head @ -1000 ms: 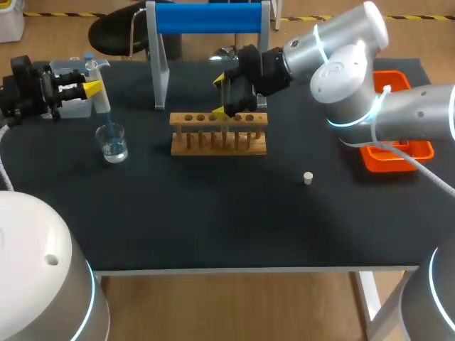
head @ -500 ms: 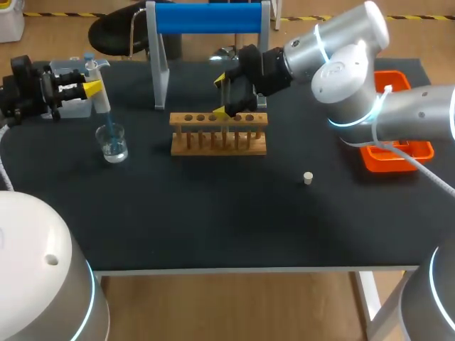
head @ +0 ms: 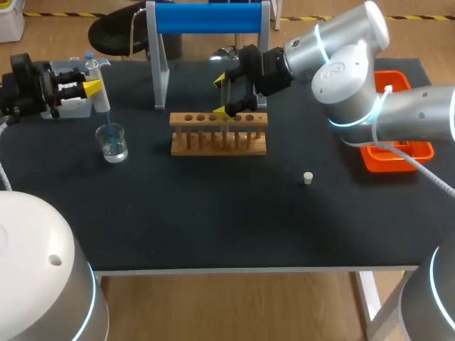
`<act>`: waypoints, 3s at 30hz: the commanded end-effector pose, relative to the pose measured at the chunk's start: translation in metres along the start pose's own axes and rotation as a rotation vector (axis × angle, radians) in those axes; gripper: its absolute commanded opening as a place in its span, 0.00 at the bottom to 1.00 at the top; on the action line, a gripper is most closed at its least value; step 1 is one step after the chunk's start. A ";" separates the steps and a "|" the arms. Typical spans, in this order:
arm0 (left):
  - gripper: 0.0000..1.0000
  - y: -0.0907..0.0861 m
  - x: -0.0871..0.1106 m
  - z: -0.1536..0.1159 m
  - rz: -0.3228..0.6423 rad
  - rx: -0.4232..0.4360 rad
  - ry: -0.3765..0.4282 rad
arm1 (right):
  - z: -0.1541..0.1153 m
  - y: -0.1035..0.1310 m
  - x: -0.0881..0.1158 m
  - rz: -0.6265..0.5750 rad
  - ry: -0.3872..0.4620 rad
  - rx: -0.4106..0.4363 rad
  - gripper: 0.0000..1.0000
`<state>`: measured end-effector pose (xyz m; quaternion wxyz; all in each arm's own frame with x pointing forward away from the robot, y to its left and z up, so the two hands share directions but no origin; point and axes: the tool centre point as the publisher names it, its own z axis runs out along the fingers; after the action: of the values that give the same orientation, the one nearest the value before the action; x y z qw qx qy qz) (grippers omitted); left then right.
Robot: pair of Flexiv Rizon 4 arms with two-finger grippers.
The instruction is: Invert the test tube, pick up the pipette, mount the tip to pipette, aspirate from beaker and dispense into the tube, eject the tip, return the pipette, and cap with the stopper.
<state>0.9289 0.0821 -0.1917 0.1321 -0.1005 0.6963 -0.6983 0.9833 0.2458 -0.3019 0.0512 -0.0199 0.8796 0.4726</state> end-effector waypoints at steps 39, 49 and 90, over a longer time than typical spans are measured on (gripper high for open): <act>0.00 -0.171 0.020 0.112 0.132 -0.067 0.078 | -0.001 0.001 -0.001 0.001 0.005 0.005 1.00; 0.00 -0.201 0.042 0.172 0.125 -0.001 0.161 | -0.001 0.001 -0.001 0.001 0.005 0.005 1.00; 0.00 -0.208 0.049 0.212 0.099 0.011 0.224 | -0.001 0.001 -0.001 0.001 0.005 0.005 1.00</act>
<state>0.9317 -0.1235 0.0162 0.0930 0.0107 0.7068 -0.7012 0.9833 0.2456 -0.3019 0.0511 -0.0200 0.8796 0.4725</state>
